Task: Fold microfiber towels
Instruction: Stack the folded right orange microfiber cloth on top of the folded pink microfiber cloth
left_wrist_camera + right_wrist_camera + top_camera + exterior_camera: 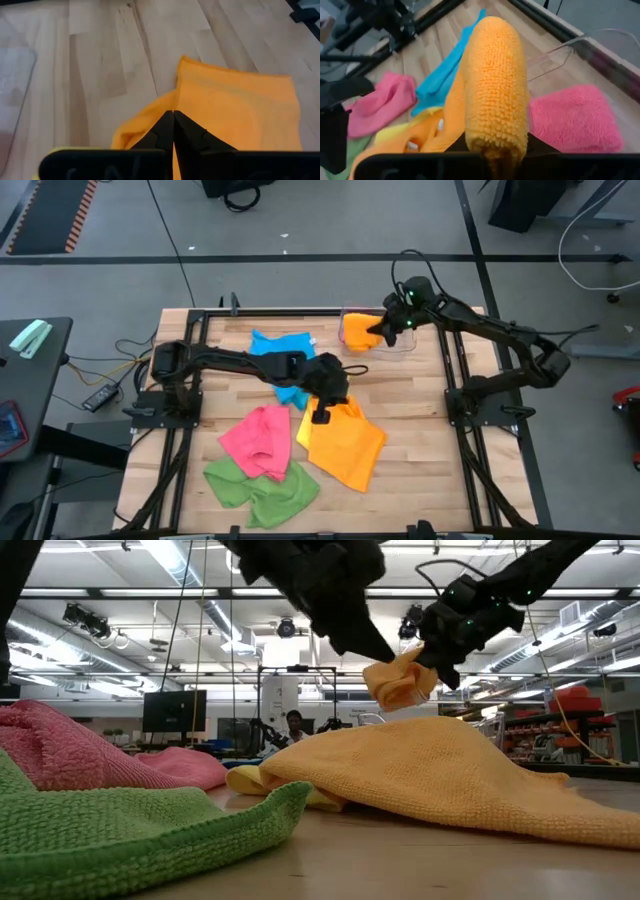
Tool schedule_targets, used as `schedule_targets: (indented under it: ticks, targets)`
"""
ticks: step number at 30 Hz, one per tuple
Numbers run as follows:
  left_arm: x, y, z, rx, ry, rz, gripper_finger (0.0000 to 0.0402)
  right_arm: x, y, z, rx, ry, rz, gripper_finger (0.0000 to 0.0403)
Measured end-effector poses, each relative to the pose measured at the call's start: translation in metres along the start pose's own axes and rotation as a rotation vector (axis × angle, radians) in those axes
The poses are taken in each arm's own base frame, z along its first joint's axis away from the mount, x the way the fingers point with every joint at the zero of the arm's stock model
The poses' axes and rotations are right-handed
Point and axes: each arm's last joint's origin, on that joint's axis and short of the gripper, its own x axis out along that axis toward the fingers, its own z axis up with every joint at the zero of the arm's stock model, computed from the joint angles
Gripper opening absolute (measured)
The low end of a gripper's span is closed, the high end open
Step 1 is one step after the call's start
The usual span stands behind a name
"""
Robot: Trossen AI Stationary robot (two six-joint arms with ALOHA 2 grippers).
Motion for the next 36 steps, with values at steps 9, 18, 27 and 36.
schedule_targets:
  ticks: [9, 18, 27, 36]
  targets:
    - [-0.039, -0.007, -0.015, 0.022, -0.125, 0.049, 0.0014, 0.016, -0.028, 0.006, 0.131, 0.025, 0.01, 0.0028]
    - [-0.076, -0.011, -0.043, 0.014, -0.194, 0.121, 0.0021, 0.035, -0.051, 0.013, 0.247, 0.051, -0.057, 0.0028]
    - [-0.107, -0.015, -0.066, 0.0, -0.289, 0.207, 0.0012, 0.055, -0.068, -0.001, 0.332, 0.12, -0.125, 0.0029]
    - [-0.125, -0.018, -0.074, -0.037, -0.337, 0.242, 0.0026, 0.066, -0.071, -0.008, 0.328, 0.147, -0.234, 0.0042]
